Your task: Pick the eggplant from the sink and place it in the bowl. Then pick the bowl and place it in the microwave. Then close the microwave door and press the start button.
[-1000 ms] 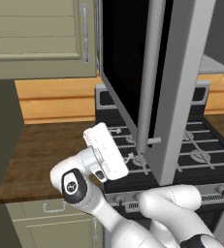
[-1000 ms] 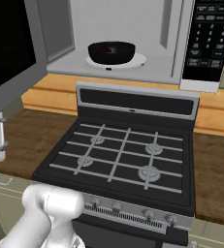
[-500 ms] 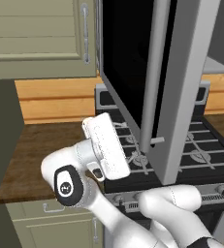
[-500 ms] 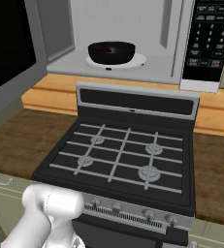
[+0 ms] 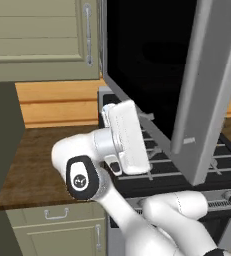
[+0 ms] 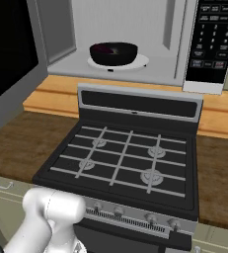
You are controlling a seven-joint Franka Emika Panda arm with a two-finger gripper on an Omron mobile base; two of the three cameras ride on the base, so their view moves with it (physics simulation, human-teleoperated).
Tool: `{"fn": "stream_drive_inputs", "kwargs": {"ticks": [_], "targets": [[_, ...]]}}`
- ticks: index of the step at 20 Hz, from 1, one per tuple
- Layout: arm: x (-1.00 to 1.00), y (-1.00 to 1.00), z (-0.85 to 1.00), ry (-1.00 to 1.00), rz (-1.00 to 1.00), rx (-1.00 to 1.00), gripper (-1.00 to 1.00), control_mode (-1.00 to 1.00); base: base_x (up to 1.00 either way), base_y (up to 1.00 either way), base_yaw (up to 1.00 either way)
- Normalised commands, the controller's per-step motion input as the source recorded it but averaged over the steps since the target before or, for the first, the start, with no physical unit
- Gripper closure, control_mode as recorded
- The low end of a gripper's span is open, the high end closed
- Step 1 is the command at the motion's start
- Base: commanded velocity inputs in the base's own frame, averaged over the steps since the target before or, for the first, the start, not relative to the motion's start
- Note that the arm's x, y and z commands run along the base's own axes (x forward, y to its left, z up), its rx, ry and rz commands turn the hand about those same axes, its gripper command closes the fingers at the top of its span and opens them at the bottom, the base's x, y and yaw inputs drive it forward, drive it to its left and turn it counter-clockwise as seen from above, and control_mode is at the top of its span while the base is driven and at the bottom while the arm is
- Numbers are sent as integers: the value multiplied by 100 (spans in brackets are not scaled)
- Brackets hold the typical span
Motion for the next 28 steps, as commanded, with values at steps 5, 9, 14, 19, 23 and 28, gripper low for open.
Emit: {"fn": "stream_drive_inputs", "kwargs": {"ticks": [5, 9, 14, 19, 23, 28], "targets": [[-1, -78, 25, -12, 1, 12, -100, -100, 0, 0, 0], [0, -73, 30, -6, 7, 16, -100, -100, 0, 0, 0], [0, -51, 43, -1, 14, 16, -100, -100, 0, 0, 0], [0, -39, 23, 0, 27, 13, -100, -100, 0, 0, 0], [19, -39, 4, 0, 38, 13, -100, -100, 0, 0, 0], [53, -35, 0, 2, 43, 16, -100, -100, 0, 0, 0]]}}
